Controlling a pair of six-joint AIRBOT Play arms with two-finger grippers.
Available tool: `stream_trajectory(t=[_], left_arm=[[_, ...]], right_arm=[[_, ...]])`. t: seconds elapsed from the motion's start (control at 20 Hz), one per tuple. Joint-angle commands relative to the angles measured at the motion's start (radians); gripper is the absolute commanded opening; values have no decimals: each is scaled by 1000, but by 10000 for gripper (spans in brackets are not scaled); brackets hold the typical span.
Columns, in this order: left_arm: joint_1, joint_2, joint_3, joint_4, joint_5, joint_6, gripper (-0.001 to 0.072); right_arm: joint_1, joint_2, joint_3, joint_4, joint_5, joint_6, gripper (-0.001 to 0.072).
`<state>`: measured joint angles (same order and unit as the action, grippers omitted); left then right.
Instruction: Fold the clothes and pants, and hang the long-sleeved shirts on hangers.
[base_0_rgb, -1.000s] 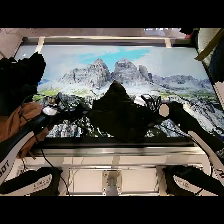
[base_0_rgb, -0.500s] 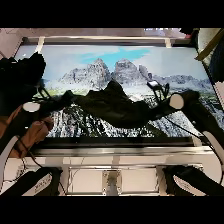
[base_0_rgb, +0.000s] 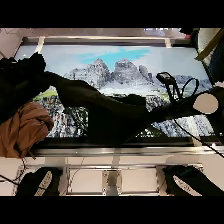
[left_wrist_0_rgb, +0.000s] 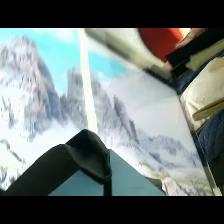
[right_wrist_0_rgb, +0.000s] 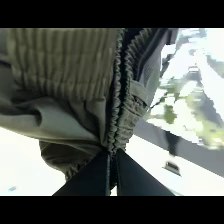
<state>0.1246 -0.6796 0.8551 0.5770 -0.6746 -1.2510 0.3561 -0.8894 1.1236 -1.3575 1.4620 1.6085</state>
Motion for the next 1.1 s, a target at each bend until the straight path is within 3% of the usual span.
stream_trajectory(t=[0.0,0.15,0.25,0.4,0.6,0.75,0.9,1.05], left_arm=[[13,34,109,107,37,-1,16],[0,-127,179,398,0,-190,16],[-19,-296,183,436,33,-243,16],[-89,-556,285,385,167,-249,16],[-203,-855,605,385,175,-249,17],[-243,-945,805,409,173,-225,17],[-233,-893,846,492,142,-223,17],[-195,-736,846,629,-68,-223,18]], right_arm=[[0,8,3,76,8,-1,32],[0,-1,-63,34,-234,-1,32],[-1,-34,-148,11,-395,13,32],[-3,-111,-264,-81,-582,153,32],[-106,-240,-298,-93,-809,270,31],[-232,-266,-297,-85,-817,282,31],[-257,-204,-264,-86,-806,125,31],[-220,-52,-129,-88,-647,3,31]])
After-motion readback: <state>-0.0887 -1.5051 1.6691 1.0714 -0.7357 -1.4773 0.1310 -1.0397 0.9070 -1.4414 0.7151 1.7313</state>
